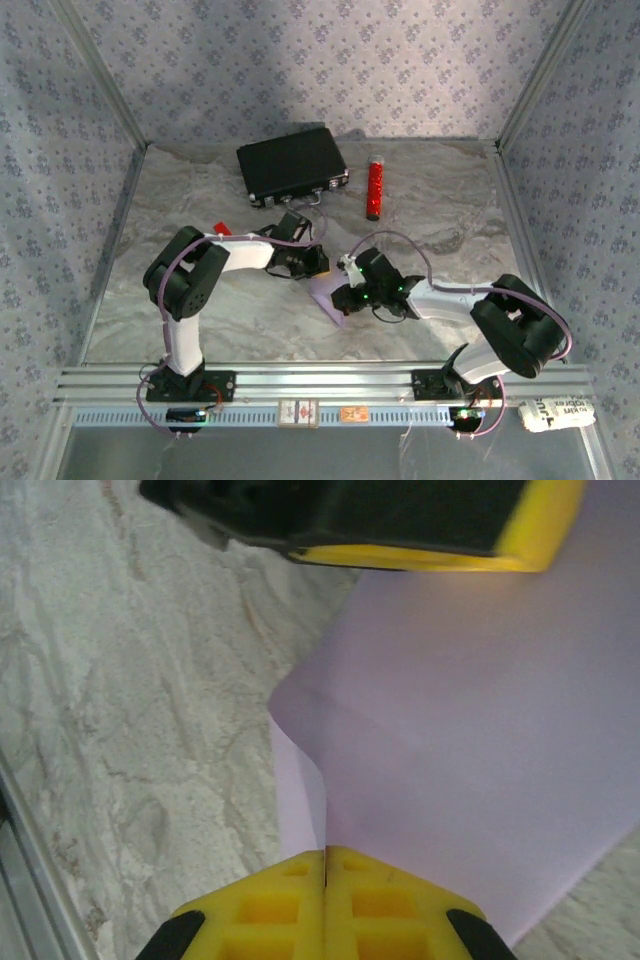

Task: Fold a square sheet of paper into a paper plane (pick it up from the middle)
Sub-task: Third fold the triangle at the center of the table.

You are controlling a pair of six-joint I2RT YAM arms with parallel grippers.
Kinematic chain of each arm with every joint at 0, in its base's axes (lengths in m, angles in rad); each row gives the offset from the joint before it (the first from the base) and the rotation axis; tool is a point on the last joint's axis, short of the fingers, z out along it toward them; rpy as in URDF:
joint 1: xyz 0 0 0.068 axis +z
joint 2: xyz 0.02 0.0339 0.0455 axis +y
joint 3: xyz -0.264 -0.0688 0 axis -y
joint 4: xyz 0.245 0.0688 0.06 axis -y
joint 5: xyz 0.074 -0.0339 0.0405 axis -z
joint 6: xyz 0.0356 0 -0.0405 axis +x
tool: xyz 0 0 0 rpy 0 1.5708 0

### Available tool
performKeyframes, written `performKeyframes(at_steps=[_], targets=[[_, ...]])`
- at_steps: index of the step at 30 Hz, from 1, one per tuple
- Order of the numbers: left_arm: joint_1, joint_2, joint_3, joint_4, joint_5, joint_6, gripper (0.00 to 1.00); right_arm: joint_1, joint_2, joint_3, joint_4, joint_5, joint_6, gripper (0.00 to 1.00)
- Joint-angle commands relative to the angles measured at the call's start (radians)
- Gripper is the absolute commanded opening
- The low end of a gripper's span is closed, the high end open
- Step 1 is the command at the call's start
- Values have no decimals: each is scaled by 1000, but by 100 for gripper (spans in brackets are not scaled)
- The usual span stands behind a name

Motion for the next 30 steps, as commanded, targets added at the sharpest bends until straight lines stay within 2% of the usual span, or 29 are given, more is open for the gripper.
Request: performKeyframes(at_steps=[1,30], targets=[[-5,20,-26,-54,-35,15,10,-22,17,11,-56,25,-8,6],[-7,6,-41,-27,-31,-5,10,-33,68,75,-121,56,-38,6]])
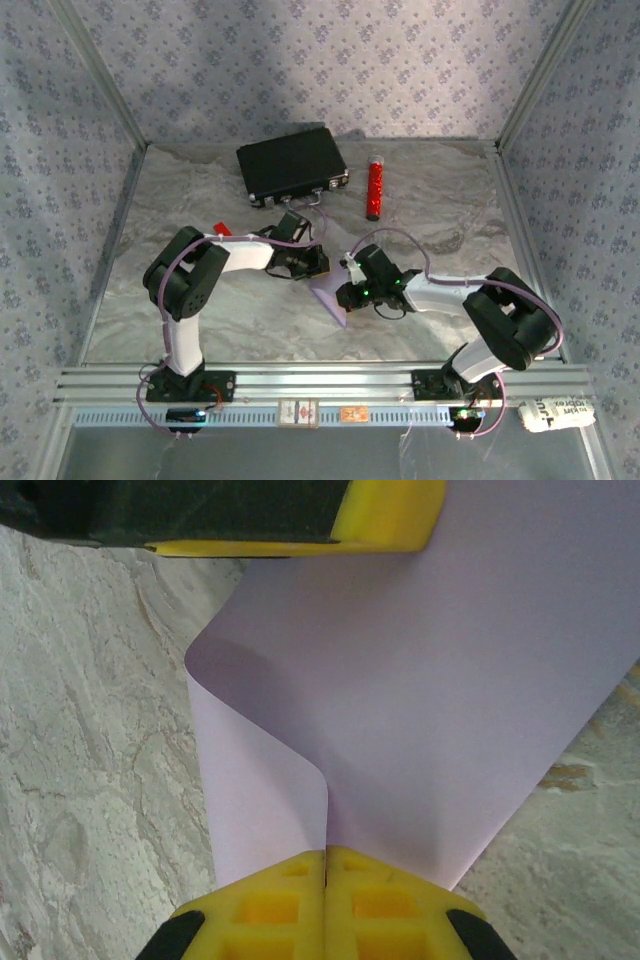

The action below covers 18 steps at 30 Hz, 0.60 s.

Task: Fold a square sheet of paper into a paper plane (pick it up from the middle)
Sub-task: Third fold the triangle at the center of the table.

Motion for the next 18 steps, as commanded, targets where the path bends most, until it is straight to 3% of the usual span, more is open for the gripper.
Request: performKeyframes(at_steps=[1,18], targets=[[-7,7,-31,-48,-32,-1,10,-2,14,26,-28,17,-16,6],[-7,1,-31,-47,-29,-3,10,-3,26,26,-30,29,-17,6]])
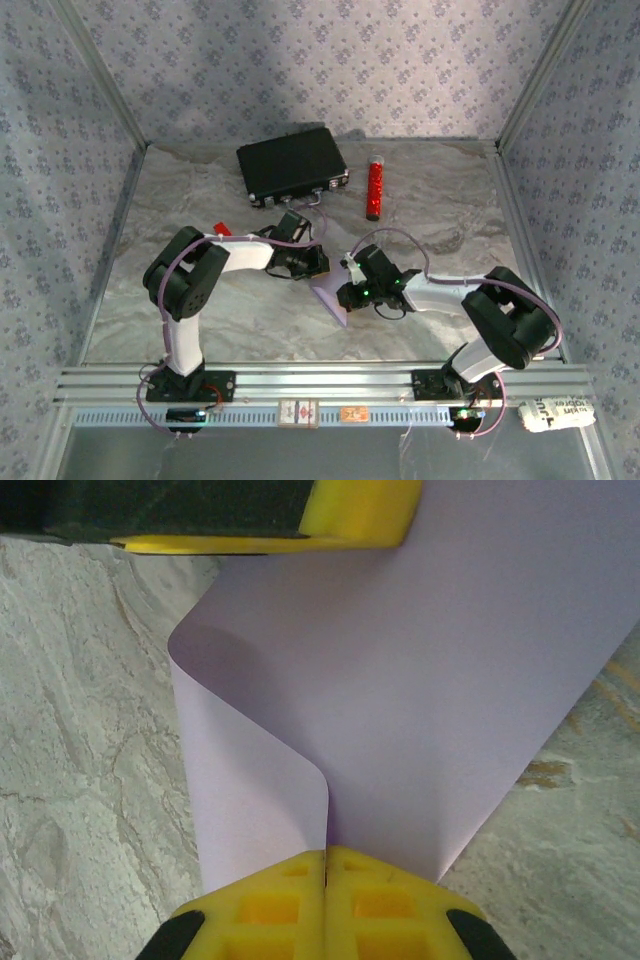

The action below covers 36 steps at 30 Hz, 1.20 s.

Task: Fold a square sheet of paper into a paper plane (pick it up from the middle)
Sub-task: Third fold the triangle at the center of the table.

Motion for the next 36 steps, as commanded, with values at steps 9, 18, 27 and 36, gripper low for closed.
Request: performKeyframes(at_steps=[9,18,27,36], targets=[[-7,2,-36,-42,-30,-5,10,-4,28,30,-25,0,-19,6],[-7,-2,-34,-42,-31,-4,10,-4,35,31,-45,18,-22,6],[-6,-2,-21,-55,-33,5,10,0,52,16,-46,25,-17,6],[-7,-4,-16,-62,-37,5,10,11,35,18,-68,25,-13,6]])
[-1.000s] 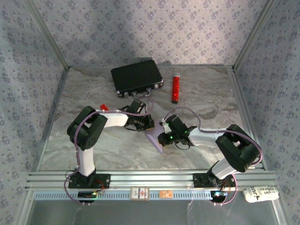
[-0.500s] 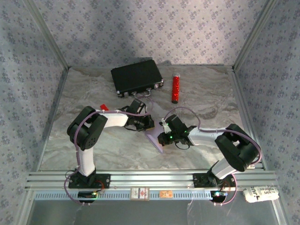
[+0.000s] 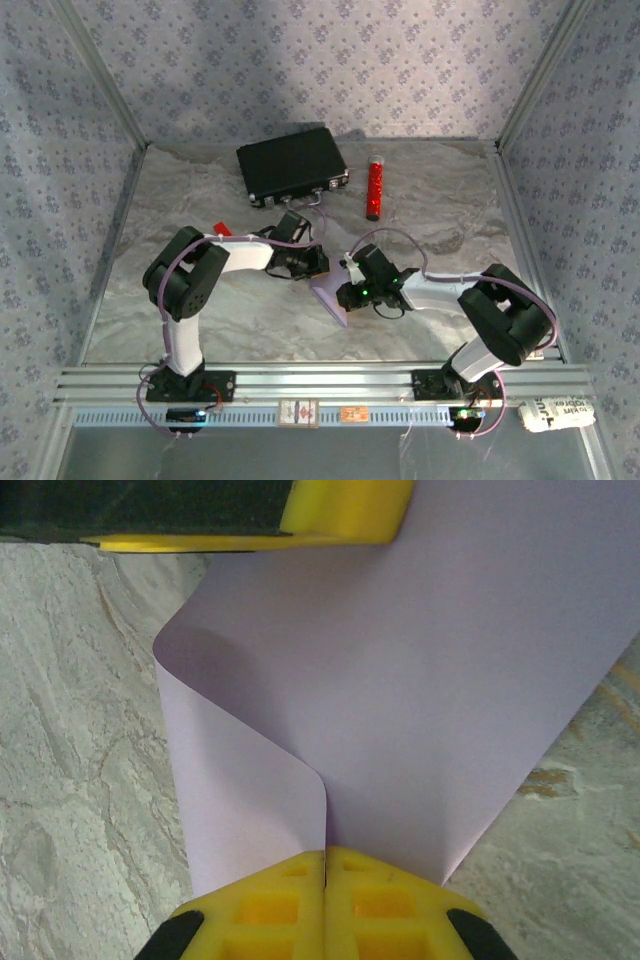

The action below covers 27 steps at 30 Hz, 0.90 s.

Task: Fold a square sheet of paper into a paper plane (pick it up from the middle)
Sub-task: Third fold the triangle at the center of the table.

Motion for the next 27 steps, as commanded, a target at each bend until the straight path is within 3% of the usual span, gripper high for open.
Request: performKeyframes(at_steps=[1,12,22,27], targets=[[-6,-2,-11,-68,-37,5,10,9,10,6,-61,23,-13,6],[-6,-13,24,-91,-44,17,11,10,34,-3,-47,29,-5,6],[0,-93,71,-141,-91,31,27,10,39,0,-44,28,-5,6],[-2,-175,1,-86,-103,-22,25,10,41,0,-42,30,-3,6]])
